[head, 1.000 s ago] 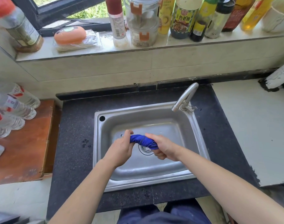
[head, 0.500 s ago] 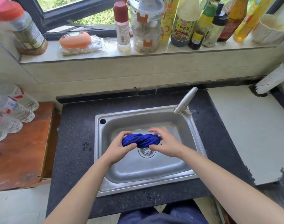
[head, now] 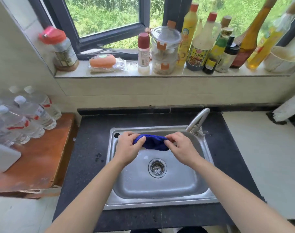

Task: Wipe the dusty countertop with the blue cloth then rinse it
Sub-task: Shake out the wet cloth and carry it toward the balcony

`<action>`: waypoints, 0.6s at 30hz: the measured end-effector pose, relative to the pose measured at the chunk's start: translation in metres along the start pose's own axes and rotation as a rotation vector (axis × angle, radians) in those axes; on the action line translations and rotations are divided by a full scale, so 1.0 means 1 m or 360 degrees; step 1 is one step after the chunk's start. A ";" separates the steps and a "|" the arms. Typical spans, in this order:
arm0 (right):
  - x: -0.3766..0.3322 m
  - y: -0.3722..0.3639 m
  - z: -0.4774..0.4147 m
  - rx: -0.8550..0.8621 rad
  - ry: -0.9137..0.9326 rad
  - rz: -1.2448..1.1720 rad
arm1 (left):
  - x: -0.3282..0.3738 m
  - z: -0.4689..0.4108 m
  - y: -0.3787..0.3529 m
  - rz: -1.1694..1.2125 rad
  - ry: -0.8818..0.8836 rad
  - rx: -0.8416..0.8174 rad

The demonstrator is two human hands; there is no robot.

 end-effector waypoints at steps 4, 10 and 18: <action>-0.023 0.032 -0.005 0.0091 0.0280 -0.0270 | 0.033 0.022 0.014 -0.0366 -0.0117 0.0328; -0.033 0.045 -0.002 -0.0102 0.0462 -0.0376 | 0.079 0.067 0.014 -0.0372 -0.0127 0.0571; -0.072 0.026 0.005 -0.0466 0.0820 -0.0112 | 0.071 0.151 0.052 -0.0584 0.0172 0.1140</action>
Point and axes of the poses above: each hand's wrist, its own z-axis away from the middle knuckle, its own y-axis out of the back of the hand, x = y × z, the point moved 3 cm from there along -z, towards the middle knuckle
